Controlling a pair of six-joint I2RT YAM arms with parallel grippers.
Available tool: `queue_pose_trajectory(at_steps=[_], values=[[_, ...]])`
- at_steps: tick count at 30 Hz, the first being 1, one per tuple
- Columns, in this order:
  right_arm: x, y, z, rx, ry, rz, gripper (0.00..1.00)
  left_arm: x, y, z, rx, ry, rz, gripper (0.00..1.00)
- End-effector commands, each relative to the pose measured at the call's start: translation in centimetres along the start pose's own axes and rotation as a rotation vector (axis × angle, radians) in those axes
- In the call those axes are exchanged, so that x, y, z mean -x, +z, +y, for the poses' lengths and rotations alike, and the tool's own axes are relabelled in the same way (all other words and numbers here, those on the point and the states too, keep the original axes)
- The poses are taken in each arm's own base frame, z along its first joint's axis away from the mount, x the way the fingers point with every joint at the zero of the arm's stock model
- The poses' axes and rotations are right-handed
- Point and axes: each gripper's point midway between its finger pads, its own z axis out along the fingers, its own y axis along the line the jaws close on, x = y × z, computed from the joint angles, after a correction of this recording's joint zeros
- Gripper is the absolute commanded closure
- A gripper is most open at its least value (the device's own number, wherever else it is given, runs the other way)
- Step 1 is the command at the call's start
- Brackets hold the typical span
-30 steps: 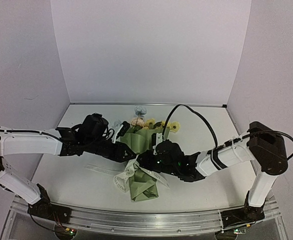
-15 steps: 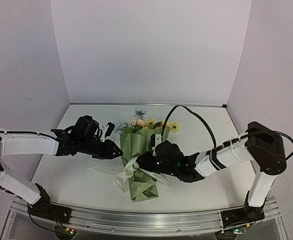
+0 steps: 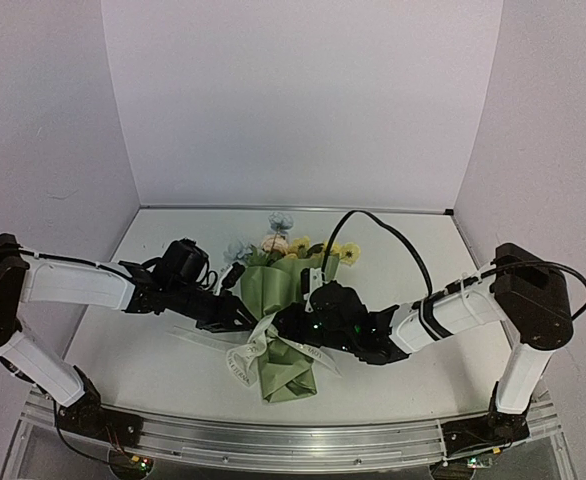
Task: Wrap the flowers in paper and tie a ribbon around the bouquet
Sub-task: Cross the half-tied ribbon over the folded bouquet.
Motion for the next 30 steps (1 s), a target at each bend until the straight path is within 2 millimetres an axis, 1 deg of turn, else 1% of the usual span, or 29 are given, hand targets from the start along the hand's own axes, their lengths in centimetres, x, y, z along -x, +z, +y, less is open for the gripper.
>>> queue_pose_trajectory(at_steps=[1,10,15,19,24,27,30], values=[[1.1,0.5,1.6,0.039,-0.011,-0.027,1.00,0.3,0.3,-1.5,-0.078,0.031,0.020,0.73],[1.0,0.6,1.8,0.045,-0.014,-0.018,1.00,0.4,0.7,-2.2,-0.126,0.046,0.026,0.67],[1.0,0.6,1.8,0.046,-0.013,-0.018,1.00,0.3,1.1,-1.8,-0.117,0.044,0.040,0.65],[1.0,0.5,1.7,0.041,-0.013,-0.020,1.00,0.3,1.3,-0.9,-0.074,0.040,0.035,0.64],[1.0,0.5,1.5,0.037,-0.012,-0.020,1.00,0.3,0.8,-0.9,-0.060,0.054,0.021,0.57],[1.0,0.6,1.8,0.042,-0.010,-0.017,1.00,0.3,0.8,-1.4,-0.083,0.055,0.023,0.56],[1.0,0.6,1.8,0.043,-0.010,-0.015,1.00,0.2,1.3,-1.6,-0.086,0.054,0.033,0.59]])
